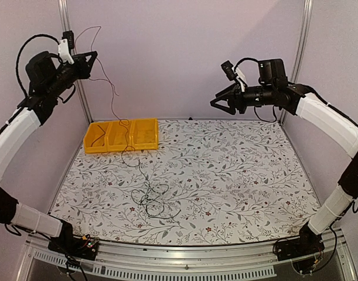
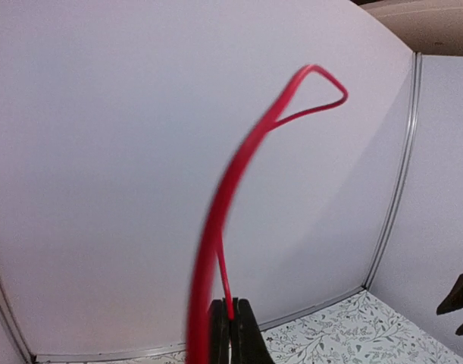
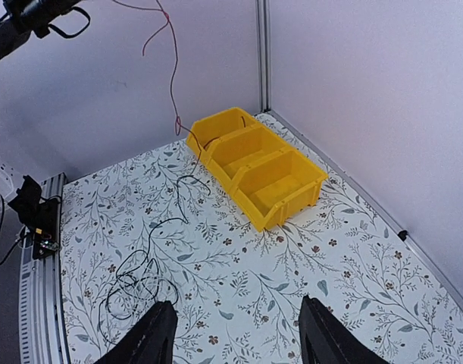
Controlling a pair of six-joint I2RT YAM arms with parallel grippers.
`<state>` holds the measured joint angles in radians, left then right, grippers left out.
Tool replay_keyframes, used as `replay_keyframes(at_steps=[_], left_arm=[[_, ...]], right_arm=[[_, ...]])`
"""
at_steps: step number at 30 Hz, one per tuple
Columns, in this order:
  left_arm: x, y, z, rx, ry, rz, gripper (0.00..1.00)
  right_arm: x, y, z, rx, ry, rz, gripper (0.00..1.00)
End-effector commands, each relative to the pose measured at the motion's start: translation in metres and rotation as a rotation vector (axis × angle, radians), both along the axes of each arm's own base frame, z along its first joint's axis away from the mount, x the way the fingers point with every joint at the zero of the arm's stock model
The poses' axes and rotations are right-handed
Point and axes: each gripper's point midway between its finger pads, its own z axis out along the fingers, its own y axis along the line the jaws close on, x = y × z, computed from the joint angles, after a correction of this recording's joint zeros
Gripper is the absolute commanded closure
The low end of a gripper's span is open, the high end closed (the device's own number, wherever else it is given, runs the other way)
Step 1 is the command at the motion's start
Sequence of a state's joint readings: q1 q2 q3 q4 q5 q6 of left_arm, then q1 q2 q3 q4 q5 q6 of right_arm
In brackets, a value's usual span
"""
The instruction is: Untangle the cables
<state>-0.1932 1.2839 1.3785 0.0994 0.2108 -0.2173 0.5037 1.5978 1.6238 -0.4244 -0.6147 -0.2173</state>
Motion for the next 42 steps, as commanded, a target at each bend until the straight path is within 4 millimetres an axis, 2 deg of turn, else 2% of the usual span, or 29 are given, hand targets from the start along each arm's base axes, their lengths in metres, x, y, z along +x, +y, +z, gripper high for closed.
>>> replay_keyframes(at_steps=[1, 6, 9, 13, 16, 17, 19, 20, 23, 24, 25, 27, 31, 34, 37, 39, 40, 42], left_arm=[[-0.005, -0.018, 0.037, -0.122, -0.037, -0.153, 1.0], [-0.022, -0.049, 0.074, -0.155, -0.093, -0.32, 1.0], [-0.043, -0.07, 0.112, -0.126, -0.182, -0.413, 1.0], [-0.057, -0.088, 0.145, -0.101, -0.252, -0.432, 1.0], [-0.06, -0.096, 0.155, -0.123, -0.28, -0.435, 1.0], [-0.061, -0.099, 0.157, -0.132, -0.288, -0.44, 1.0], [-0.061, -0.107, 0.156, -0.146, -0.287, -0.455, 1.0], [-0.061, -0.112, 0.156, -0.151, -0.285, -0.463, 1.0], [-0.062, -0.122, 0.155, -0.166, -0.286, -0.473, 1.0], [-0.062, -0.123, 0.156, -0.17, -0.289, -0.474, 1.0], [-0.063, -0.125, 0.157, -0.174, -0.291, -0.476, 1.0], [-0.064, -0.126, 0.162, -0.18, -0.298, -0.474, 1.0], [-0.065, -0.123, 0.172, -0.192, -0.304, -0.456, 1.0], [-0.065, -0.12, 0.175, -0.195, -0.308, -0.433, 1.0], [-0.06, -0.119, 0.17, -0.192, -0.289, -0.416, 1.0], [-0.058, -0.121, 0.166, -0.19, -0.282, -0.414, 1.0], [-0.058, -0.122, 0.165, -0.19, -0.279, -0.416, 1.0], [-0.057, -0.124, 0.162, -0.19, -0.273, -0.419, 1.0]], right_arm=[[-0.013, 0.017, -0.023, 0.011, 0.06, 0.104, 0.4], [-0.019, 0.051, -0.037, 0.007, 0.062, 0.172, 0.37], [-0.031, 0.078, -0.049, -0.002, 0.076, 0.249, 0.34], [-0.038, 0.106, -0.074, 0.006, 0.15, 0.334, 0.24], [-0.03, 0.117, -0.091, 0.028, 0.22, 0.338, 0.17], [-0.03, 0.122, -0.103, 0.029, 0.252, 0.36, 0.13], [-0.028, 0.133, -0.108, 0.047, 0.27, 0.385, 0.02], [-0.025, 0.138, -0.113, 0.047, 0.296, 0.373, 0.01], [-0.011, 0.155, -0.15, 0.015, 0.374, 0.297, 0.01], [-0.004, 0.158, -0.17, -0.005, 0.411, 0.247, 0.01], [-0.001, 0.16, -0.181, -0.004, 0.453, 0.223, 0.01], [-0.01, 0.168, -0.203, -0.002, 0.53, 0.263, 0.01], [-0.044, 0.179, -0.207, 0.079, 0.65, 0.493, 0.01], [-0.052, 0.175, -0.208, 0.095, 0.679, 0.552, 0.02], [-0.058, 0.16, -0.204, 0.113, 0.683, 0.594, 0.03], [-0.064, 0.149, -0.194, 0.136, 0.681, 0.634, 0.02], [-0.07, 0.145, -0.182, 0.16, 0.659, 0.687, 0.01], [-0.073, 0.143, -0.17, 0.172, 0.615, 0.706, 0.01]])
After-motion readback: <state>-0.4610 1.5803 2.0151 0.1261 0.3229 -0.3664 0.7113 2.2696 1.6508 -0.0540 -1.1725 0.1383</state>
